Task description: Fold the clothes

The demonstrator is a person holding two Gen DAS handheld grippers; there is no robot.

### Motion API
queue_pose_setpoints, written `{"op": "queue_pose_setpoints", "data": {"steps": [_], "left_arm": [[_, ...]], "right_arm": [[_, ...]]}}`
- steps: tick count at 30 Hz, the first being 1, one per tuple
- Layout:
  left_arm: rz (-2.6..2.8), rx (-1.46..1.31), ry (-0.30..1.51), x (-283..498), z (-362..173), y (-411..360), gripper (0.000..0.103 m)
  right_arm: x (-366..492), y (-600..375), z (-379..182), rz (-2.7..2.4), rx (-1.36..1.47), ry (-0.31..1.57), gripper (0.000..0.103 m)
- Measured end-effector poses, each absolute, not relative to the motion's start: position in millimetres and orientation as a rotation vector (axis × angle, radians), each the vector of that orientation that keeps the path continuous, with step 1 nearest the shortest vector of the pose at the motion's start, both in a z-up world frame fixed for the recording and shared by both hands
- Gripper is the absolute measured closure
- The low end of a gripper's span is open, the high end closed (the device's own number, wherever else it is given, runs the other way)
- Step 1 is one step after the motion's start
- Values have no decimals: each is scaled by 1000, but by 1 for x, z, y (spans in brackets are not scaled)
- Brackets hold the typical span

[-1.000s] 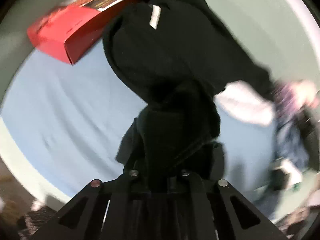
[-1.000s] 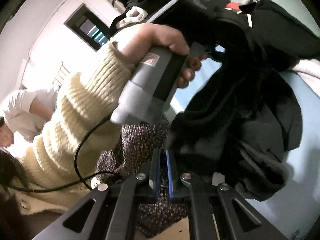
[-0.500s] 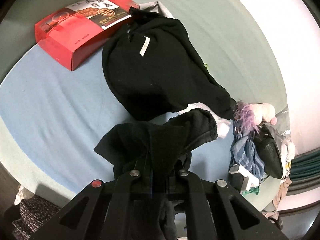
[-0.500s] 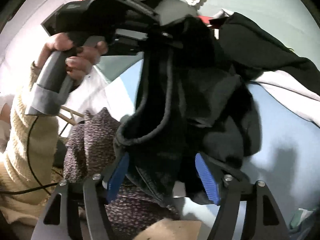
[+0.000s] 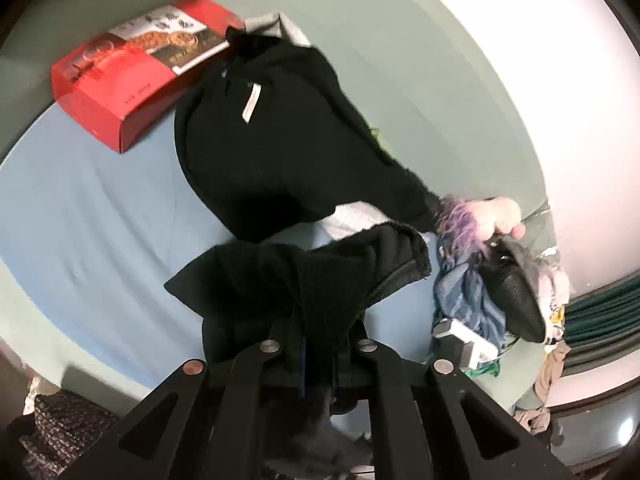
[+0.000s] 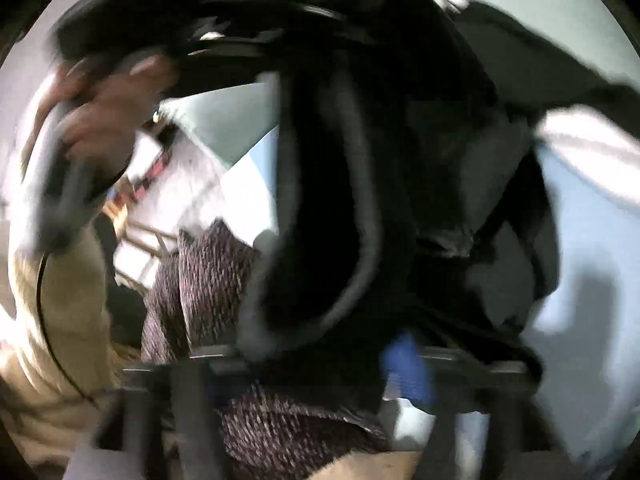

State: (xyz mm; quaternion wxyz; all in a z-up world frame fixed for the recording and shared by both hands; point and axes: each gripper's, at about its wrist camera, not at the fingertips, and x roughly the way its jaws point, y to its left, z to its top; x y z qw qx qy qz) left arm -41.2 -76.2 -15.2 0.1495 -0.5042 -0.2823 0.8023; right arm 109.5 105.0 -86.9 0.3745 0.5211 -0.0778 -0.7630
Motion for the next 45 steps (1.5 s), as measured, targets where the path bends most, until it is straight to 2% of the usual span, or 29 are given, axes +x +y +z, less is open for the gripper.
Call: {"op": "queue_pose_setpoints", "data": {"steps": [4,12,17,20,21,22,23,27,30,32,33,36,41,45], "left_arm": [[2345,-1319,-852,-31,27,-96,95],[2324,-941,-758,2,162,-82,95],[2351,-756,-724,33,220,-82,95],[2391,-700,-693,49,233,-80,89],[2386,-733,-704,47,228,-79,80],[2379,-767,-716,46,223,-78,66],[2372,-801,-727,44,218,-77,60],[2253,-986,-938,11,171,-78,55],[2227,-999,-1011,-4,152,-78,56],[2269,-985,-1014,-8,145,-79,77],[2291,-978,-1015,-10,141,-79,85],[2325,-929,-1041,-15,147,-89,92],[2526,-585,-857,23,211,-93,94],[2641,-465,-683,50,231,-76,94]], "right_arm": [[88,149,-39,-2118,1207,-369,98],[107,185,184,-2546,513,-99,98],[148,179,262,-2635,206,58,98],[172,170,273,-2655,120,114,98],[181,169,274,-2661,98,128,98],[184,169,275,-2668,87,140,98],[185,169,274,-2671,85,146,98],[181,164,264,-2664,117,173,98],[174,155,251,-2668,161,204,98],[169,155,245,-2670,195,207,98],[166,156,242,-2673,213,204,98],[154,163,235,-2683,269,179,98],[145,172,236,-2678,260,108,98],[149,182,245,-2650,210,31,98]]}}
